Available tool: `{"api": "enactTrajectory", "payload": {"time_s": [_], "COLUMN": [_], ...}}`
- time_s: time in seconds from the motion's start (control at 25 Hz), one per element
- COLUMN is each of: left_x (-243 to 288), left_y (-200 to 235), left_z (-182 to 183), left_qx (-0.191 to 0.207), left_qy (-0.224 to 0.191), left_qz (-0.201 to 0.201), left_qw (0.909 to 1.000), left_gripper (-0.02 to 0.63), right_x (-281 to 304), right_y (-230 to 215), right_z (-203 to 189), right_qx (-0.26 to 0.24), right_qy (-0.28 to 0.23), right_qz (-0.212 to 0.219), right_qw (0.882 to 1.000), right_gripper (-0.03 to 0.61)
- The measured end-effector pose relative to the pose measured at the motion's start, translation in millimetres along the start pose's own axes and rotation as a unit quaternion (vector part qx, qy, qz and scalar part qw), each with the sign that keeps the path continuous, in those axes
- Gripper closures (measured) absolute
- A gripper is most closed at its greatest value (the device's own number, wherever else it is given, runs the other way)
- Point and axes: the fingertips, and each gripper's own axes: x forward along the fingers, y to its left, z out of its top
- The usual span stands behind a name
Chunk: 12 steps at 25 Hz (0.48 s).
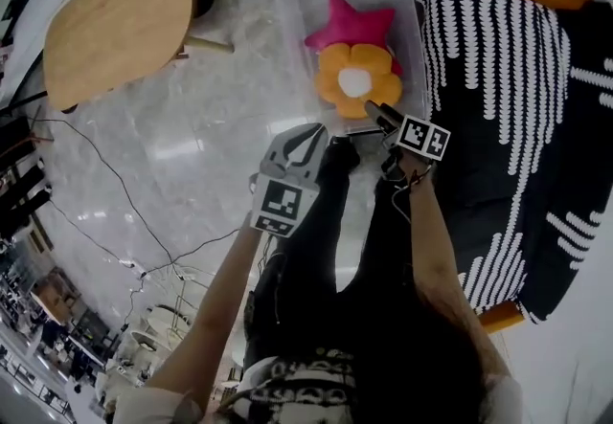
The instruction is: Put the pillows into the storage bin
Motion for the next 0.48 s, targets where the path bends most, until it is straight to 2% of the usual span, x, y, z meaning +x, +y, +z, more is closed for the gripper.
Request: {"api": "enactTrajectory", "payload": {"time_s": [0.16, 0.48], "left_x": [4.3, 16.1], "left_y": [-10.4, -59.7], "left_z": [19.9, 73.3], "left_qx": [0.021, 0.086], "left_qy": [-0.007, -0.035], "left_qz": [-0.016, -0.083], "left_qw": [0.9996, 0.9922], "left_gripper": [0.603, 0.603], "right_x": [-34.9, -139.4], "right_y": [24.4, 60.9], "right_z": [8.1, 16.4], "right_qx": [0.000, 0.008], "right_qy": [-0.032, -0.131], "right_qz": [0.024, 0.040], "right_qw": [0.999, 0.991], "right_gripper": [0.338, 0.354]}}
